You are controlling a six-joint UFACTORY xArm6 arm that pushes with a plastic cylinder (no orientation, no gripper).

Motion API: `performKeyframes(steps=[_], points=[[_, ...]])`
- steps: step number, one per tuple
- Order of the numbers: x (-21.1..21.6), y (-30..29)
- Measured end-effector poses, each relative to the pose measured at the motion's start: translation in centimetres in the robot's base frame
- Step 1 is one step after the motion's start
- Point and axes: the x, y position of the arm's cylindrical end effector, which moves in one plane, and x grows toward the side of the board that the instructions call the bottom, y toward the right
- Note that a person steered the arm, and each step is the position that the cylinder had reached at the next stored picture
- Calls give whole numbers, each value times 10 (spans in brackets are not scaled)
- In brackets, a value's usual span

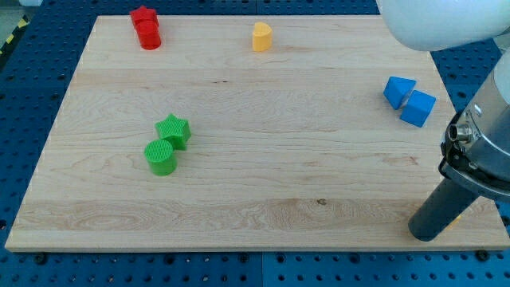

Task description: Slide the yellow heart top left of the yellow hexagon

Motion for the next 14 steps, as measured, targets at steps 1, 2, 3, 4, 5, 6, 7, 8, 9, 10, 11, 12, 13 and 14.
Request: performKeyframes(steps=[1,2,3,4,5,6,7,8,9,10,11,12,13,14], points=[[-6,-8],[-45,-30],[-101,-48],[-158,-70],[-203,-116],[-226,-181],[-239,-189],[-284,-207],[-319,-245],[-346,-263],[-369,-230],[-364,-213],[-344,-192],[-341,-158]])
